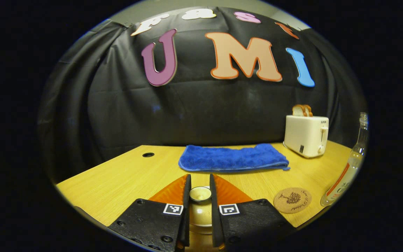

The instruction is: Open the teacup lid with one hand, grasp the water bottle and pour water into the teacup with the other hand; after pouring, place the water bottle on the coaster and then close the teacup lid.

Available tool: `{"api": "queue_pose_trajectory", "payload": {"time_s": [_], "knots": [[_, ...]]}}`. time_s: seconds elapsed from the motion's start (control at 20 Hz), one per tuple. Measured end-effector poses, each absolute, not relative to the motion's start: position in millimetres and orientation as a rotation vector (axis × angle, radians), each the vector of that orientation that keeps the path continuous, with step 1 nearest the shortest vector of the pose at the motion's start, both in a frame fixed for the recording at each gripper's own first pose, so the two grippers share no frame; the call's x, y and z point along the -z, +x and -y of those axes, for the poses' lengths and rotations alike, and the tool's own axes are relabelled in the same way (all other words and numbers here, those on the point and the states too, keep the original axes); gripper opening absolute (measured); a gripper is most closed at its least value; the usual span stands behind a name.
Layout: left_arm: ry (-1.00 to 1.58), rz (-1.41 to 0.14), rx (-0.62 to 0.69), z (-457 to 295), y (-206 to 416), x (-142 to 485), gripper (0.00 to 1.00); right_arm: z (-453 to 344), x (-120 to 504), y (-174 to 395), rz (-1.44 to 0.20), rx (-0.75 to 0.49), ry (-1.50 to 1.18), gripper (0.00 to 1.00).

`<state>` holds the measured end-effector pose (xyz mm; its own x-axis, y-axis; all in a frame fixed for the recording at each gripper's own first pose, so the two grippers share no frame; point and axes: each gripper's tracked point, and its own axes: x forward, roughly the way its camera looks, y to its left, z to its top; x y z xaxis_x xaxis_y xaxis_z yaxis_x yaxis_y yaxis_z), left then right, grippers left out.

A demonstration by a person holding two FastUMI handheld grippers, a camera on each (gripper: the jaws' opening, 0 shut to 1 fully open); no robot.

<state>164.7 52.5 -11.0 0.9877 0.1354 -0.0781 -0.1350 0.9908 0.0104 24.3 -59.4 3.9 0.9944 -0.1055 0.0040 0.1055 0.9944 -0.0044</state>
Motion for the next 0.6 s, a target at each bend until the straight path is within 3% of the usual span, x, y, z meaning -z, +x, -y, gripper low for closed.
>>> {"api": "queue_pose_trajectory", "payload": {"time_s": [0.1, 0.6], "knots": [[0.000, -0.008, -0.138, -52.9, 162.1, 0.8, 0.23, 59.2, -3.7, 24.7, 0.004, 0.105, -0.005, 0.98], [-0.001, -0.021, -0.110, -52.1, 134.8, 3.5, 0.23, 54.8, -3.6, 25.1, 0.003, 0.080, -0.004, 0.99]]}}
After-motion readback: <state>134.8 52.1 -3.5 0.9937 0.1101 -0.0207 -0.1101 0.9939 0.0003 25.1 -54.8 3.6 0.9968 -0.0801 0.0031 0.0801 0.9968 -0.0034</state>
